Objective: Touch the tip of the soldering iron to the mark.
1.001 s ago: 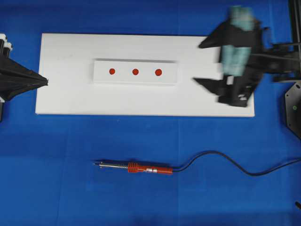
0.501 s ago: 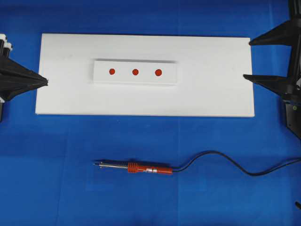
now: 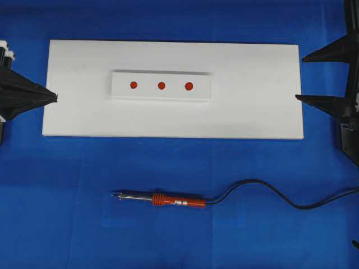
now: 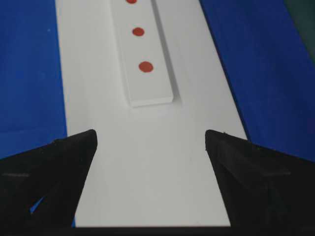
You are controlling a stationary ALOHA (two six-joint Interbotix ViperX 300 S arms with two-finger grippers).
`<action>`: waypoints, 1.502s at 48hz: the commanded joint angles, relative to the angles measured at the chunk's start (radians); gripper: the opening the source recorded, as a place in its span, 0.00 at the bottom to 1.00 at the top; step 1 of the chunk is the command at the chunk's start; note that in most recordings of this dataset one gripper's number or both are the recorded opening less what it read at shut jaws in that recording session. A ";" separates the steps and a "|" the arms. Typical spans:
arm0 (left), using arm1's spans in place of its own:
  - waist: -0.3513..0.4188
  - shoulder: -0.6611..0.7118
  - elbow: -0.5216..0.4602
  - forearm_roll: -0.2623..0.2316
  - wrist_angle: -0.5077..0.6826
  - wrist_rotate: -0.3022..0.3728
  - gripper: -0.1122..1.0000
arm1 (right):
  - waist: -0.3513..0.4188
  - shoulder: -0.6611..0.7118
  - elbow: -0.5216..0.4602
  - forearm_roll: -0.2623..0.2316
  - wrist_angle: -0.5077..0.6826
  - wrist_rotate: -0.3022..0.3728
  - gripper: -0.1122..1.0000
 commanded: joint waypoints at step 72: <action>-0.002 0.005 -0.009 0.003 -0.011 0.002 0.10 | -0.003 0.014 -0.009 0.003 -0.028 0.002 0.89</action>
